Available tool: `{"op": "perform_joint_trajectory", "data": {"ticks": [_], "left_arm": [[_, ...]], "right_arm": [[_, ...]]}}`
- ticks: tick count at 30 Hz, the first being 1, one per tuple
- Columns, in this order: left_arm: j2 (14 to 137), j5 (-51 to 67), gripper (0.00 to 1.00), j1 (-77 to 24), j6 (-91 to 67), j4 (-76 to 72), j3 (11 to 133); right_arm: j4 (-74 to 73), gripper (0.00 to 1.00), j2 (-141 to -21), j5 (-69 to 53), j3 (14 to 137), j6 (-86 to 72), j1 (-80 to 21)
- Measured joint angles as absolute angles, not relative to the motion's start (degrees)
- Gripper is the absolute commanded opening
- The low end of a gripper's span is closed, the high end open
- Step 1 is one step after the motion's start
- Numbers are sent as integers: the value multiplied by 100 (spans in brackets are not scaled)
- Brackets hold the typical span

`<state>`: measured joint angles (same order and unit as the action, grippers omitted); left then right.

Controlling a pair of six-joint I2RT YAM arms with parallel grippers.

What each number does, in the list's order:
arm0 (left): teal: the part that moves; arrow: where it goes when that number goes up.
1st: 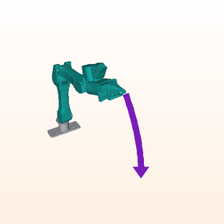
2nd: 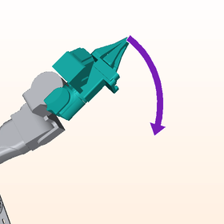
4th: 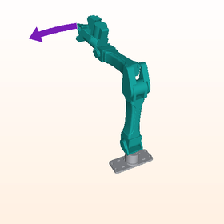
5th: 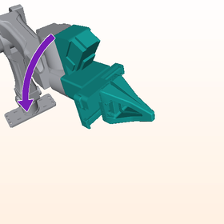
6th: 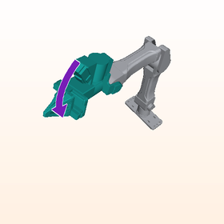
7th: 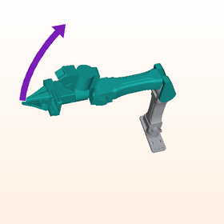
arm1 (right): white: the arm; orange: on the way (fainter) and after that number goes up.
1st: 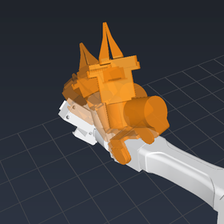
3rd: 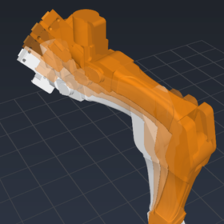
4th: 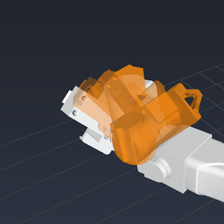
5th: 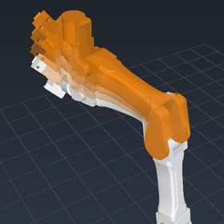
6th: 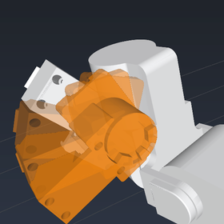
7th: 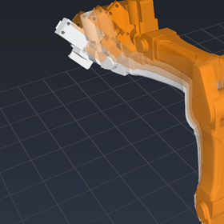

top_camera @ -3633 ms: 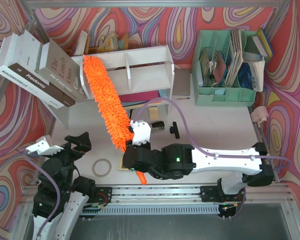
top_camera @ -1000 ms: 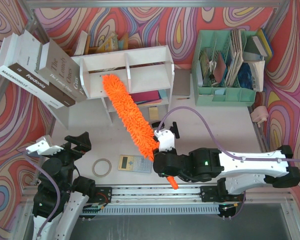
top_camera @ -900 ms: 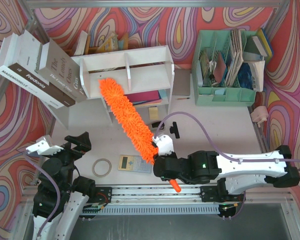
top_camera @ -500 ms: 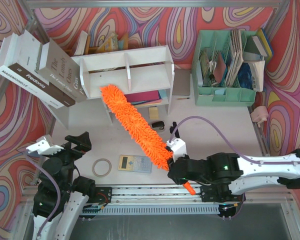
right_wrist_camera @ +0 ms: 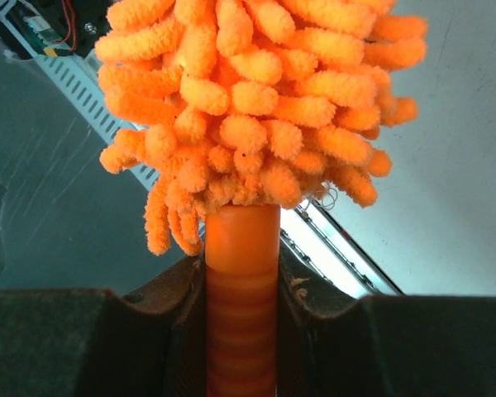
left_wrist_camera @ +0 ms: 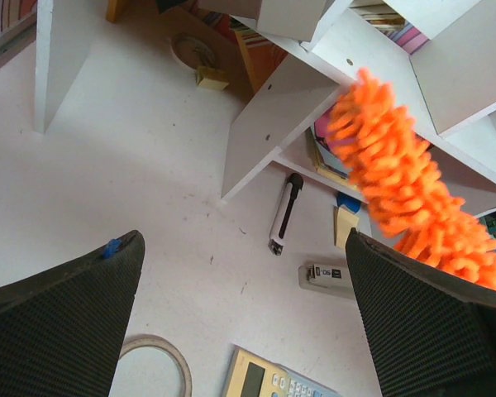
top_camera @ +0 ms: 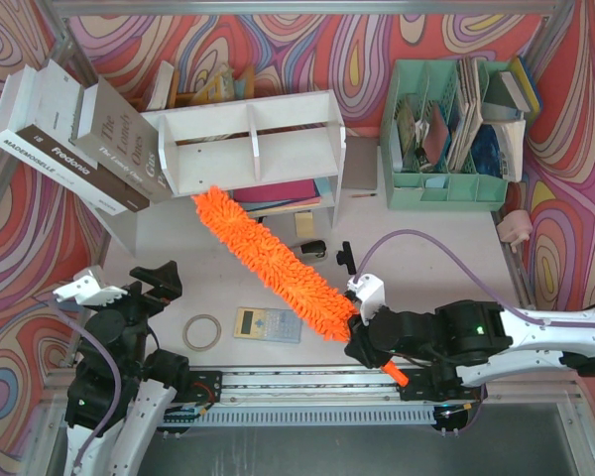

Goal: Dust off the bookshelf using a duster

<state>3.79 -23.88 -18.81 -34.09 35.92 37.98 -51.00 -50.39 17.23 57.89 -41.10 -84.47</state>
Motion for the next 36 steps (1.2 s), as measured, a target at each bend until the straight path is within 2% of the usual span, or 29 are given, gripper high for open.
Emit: {"op": "perform_joint_trajectory", "data": {"ticks": [10, 20, 28, 36], "left_arm": [[467, -2386, 98, -1881, -3409, 3592, 3798], [480, -2386, 98, -1879, -3409, 3592, 3798], [484, -2386, 98, -1874, -3409, 3592, 3798], [484, -2386, 98, -1874, -3409, 3592, 3798]], "right_arm": [[-5489, 0, -4842, 1824, 5760, -4119, -8447], [-5389, 0, -4871, 2484, 5677, -4353, -8447], [-4740, 0, -5605, 2821, 5583, -4460, -8447], [-3385, 0, -5944, 3041, 5299, -4477, -8447]]}}
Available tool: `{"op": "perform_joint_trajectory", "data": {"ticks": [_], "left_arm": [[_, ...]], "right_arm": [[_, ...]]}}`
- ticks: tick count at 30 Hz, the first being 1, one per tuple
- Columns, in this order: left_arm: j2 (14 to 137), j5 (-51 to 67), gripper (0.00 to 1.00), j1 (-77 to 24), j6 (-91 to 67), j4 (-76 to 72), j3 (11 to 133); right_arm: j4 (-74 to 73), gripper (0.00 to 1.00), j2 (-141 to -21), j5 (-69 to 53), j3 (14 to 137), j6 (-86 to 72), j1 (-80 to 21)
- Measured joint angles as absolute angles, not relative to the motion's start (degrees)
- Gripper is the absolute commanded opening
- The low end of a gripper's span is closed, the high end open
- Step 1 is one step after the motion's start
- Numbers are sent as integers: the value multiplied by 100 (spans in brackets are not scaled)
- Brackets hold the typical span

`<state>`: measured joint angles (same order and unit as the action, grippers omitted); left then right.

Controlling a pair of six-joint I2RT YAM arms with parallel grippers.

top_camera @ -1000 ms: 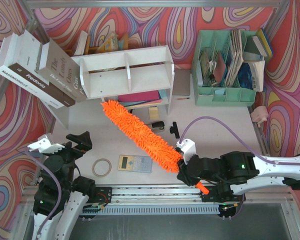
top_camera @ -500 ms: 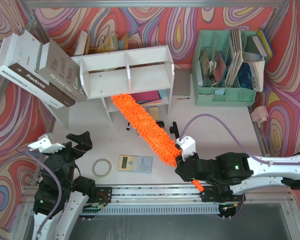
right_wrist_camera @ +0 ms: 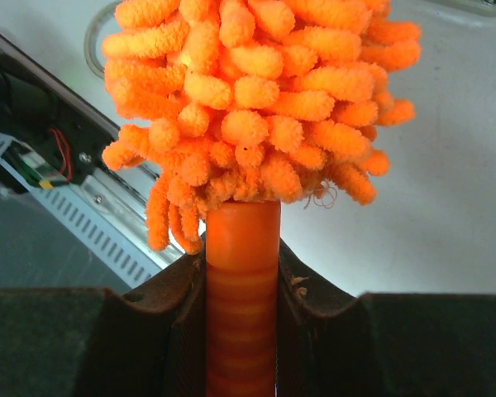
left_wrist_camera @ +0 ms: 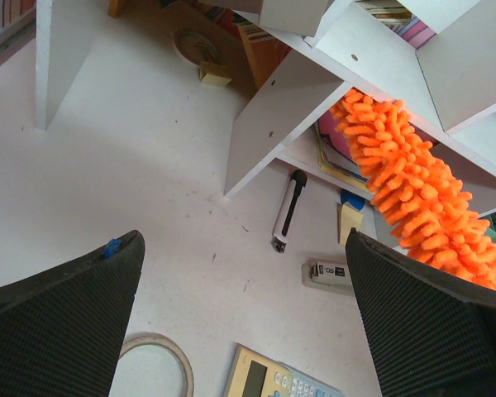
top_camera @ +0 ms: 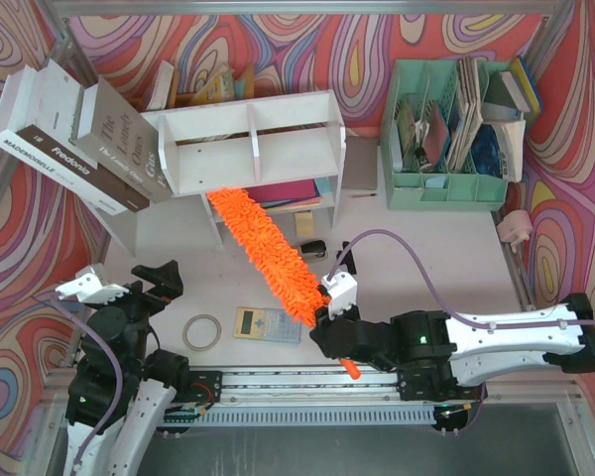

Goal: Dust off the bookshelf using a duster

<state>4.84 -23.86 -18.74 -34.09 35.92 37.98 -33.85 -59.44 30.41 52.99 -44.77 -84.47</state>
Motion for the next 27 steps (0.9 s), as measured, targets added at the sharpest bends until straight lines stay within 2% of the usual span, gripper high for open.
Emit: {"op": "perform_joint_trajectory", "data": {"ticks": [8, 13, 21, 27], "left_arm": [[484, -2383, 98, -1874, -3409, 3592, 3798], [484, -2383, 98, -1874, -3409, 3592, 3798], [484, -2379, 99, -1863, -3411, 3590, 3793], [484, -2359, 98, -1833, -3409, 3590, 3778]], "right_arm": [[-2856, 0, -6536, 3426, 5308, -4814, -8468], [-3568, 0, -6267, 3885, 5319, -5732, -8486], [-5162, 0, -4884, 4338, 5137, -7290, -8484], [-4805, 0, -5437, 4331, 5100, -6978, -8473]]}}
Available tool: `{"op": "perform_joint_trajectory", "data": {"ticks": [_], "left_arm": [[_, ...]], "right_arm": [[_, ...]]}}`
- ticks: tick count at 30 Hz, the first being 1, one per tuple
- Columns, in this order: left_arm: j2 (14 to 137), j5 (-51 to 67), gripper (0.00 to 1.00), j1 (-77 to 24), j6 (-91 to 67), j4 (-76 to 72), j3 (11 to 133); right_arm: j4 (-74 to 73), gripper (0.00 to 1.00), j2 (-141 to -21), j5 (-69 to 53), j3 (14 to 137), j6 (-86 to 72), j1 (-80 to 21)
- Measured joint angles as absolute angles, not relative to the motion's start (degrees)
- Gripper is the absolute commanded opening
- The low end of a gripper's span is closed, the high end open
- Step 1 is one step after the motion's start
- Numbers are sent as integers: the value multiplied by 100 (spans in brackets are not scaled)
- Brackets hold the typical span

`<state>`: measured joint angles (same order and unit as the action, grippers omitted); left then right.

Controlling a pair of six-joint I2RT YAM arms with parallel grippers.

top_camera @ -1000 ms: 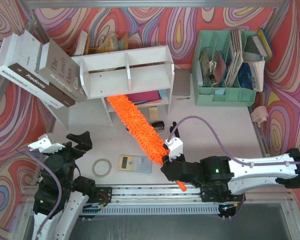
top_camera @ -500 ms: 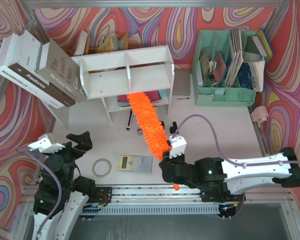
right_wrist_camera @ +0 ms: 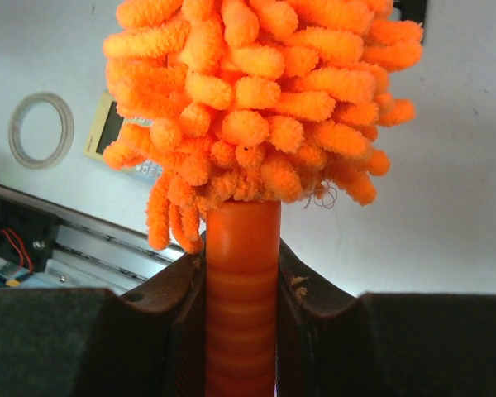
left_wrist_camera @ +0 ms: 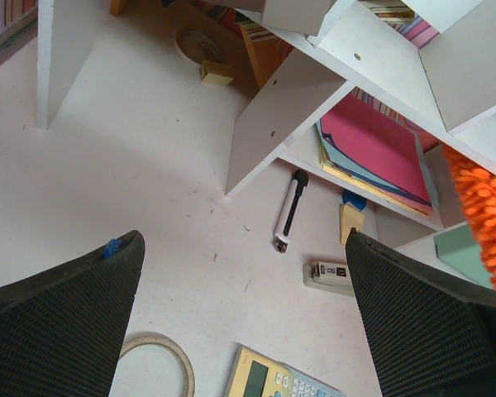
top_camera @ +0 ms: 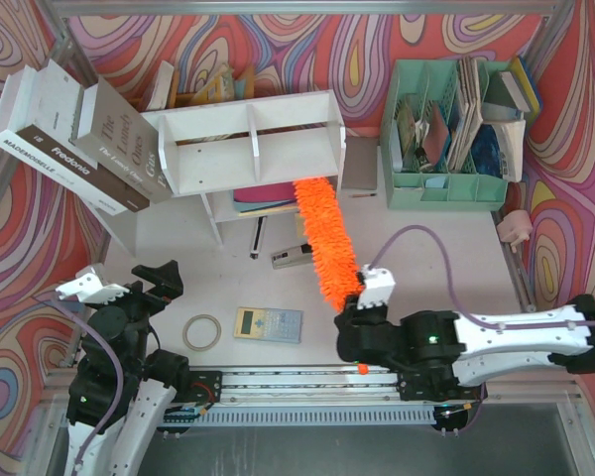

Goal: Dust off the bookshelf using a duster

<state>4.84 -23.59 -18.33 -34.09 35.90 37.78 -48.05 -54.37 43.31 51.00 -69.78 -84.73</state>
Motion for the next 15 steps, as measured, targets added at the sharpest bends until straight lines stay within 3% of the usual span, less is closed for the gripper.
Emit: {"op": "perform_joint_trajectory", "data": {"ticks": [9, 15], "left_arm": [[484, -2359, 98, -1833, -3411, 3592, 3776], [484, -2359, 98, -1833, -3411, 3590, 3776]], "right_arm": [[-3406, 0, -6836, 4016, 5675, -5714, -8475], [-3981, 0, -6598, 4195, 5653, -6302, -8484]]}}
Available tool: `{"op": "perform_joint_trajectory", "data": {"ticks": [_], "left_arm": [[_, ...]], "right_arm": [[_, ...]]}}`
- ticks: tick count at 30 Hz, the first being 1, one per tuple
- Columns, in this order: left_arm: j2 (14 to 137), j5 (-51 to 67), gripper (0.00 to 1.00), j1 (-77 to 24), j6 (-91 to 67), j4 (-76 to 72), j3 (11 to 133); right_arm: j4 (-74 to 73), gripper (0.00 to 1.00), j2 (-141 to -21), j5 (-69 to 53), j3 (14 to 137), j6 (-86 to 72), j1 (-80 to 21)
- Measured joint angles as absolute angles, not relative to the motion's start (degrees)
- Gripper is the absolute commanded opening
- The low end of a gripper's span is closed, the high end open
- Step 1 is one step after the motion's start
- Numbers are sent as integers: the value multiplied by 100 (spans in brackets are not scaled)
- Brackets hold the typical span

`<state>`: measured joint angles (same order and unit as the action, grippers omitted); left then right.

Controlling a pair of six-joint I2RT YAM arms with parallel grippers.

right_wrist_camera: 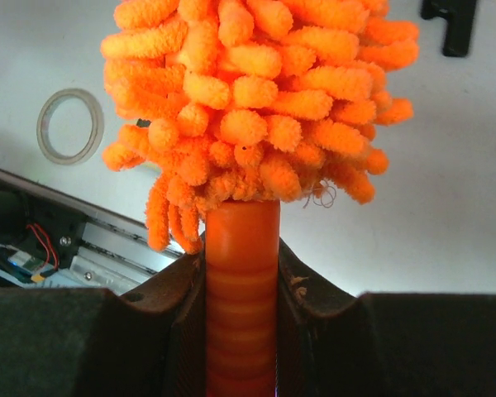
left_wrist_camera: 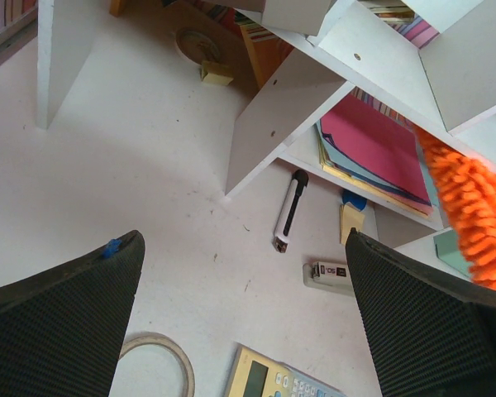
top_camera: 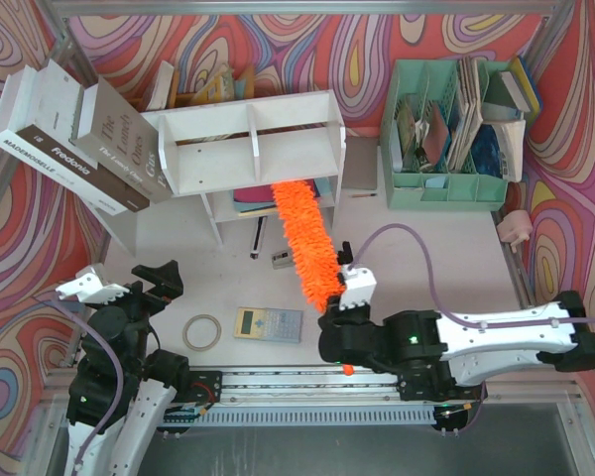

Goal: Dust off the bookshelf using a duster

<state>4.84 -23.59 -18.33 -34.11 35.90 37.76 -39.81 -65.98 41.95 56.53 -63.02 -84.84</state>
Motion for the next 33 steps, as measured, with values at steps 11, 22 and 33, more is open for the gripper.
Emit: {"op": "perform_joint_trajectory", "data": {"ticks": [11, 22, 33], "left_arm": [[489, -2342, 98, -1833, -3409, 3592, 3776], [491, -2342, 98, -1833, -3409, 3590, 3776], [491, -2340, 98, -1833, -3409, 3590, 3776]], "right_arm": [[-5356, 0, -5592, 4458, 5286, -7590, -8512], [-4134, 0, -6643, 4353, 5570, -6567, -8475], [-5483, 0, -5736, 4532, 5334, -7902, -8510]]}}
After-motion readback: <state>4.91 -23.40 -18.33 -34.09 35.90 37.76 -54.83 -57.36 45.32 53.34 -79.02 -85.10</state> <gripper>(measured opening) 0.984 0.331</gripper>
